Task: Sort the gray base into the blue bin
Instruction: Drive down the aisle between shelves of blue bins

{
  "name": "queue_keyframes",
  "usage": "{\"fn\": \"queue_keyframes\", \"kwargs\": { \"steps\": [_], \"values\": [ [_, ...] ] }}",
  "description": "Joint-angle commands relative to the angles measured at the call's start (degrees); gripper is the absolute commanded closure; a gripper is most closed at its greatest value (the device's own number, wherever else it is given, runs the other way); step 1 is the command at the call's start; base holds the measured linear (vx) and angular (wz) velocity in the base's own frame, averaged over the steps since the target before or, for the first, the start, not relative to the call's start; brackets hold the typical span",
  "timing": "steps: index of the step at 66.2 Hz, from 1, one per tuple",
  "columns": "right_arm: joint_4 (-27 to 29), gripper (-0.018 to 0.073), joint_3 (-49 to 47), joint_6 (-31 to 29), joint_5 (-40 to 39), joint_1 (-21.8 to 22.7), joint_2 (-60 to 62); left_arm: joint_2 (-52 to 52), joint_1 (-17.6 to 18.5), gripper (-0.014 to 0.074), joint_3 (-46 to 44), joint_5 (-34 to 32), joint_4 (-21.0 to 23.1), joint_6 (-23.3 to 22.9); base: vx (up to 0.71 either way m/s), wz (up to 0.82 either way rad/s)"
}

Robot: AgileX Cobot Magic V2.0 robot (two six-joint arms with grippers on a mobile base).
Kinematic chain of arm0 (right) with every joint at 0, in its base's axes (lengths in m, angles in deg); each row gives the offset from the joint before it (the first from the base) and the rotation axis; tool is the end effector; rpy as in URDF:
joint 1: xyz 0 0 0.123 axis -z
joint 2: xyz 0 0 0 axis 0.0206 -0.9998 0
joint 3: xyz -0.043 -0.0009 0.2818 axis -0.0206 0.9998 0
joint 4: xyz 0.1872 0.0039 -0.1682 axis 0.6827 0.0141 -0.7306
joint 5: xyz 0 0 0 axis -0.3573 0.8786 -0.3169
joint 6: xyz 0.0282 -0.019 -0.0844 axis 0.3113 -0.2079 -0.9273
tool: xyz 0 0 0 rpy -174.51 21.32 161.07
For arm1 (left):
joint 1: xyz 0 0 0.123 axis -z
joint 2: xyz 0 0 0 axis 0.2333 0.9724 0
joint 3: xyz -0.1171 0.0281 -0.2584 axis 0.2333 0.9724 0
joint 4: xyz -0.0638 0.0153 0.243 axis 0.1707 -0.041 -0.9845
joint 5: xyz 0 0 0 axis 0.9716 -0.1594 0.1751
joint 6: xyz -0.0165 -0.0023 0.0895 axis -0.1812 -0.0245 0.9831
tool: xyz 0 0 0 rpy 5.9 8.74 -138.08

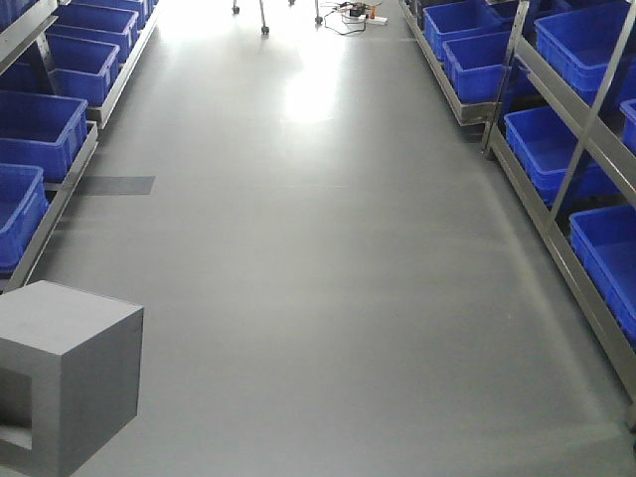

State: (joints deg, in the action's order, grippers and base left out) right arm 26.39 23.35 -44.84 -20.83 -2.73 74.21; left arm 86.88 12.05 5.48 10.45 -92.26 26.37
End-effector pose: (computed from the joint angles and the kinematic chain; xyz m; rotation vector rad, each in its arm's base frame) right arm 0.0565 0.0036 0.1929 -0.0818 1.6166 0.0233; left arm 0.0655 -0.0285 0.2745 0.2540 1.6796 -0.4023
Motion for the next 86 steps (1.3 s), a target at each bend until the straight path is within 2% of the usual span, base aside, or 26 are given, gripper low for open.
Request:
{"fn": "queue_keyframes", "kwargs": {
  "steps": [1, 86],
  "values": [
    [-0.64, 0.0568, 0.79, -0.31, -4.46, 0.29, 0.66, 0.44, 0.39, 0.0602, -1.93, -5.99, 0.05, -0.45, 0.45, -0.01],
    [-0.64, 0.0568, 0.79, -0.31, -4.46, 0.29, 0.66, 0.44, 0.39, 0.0602, -1.93, -5.99, 0.05, -0.45, 0.43, 0.01]
  ]
}}
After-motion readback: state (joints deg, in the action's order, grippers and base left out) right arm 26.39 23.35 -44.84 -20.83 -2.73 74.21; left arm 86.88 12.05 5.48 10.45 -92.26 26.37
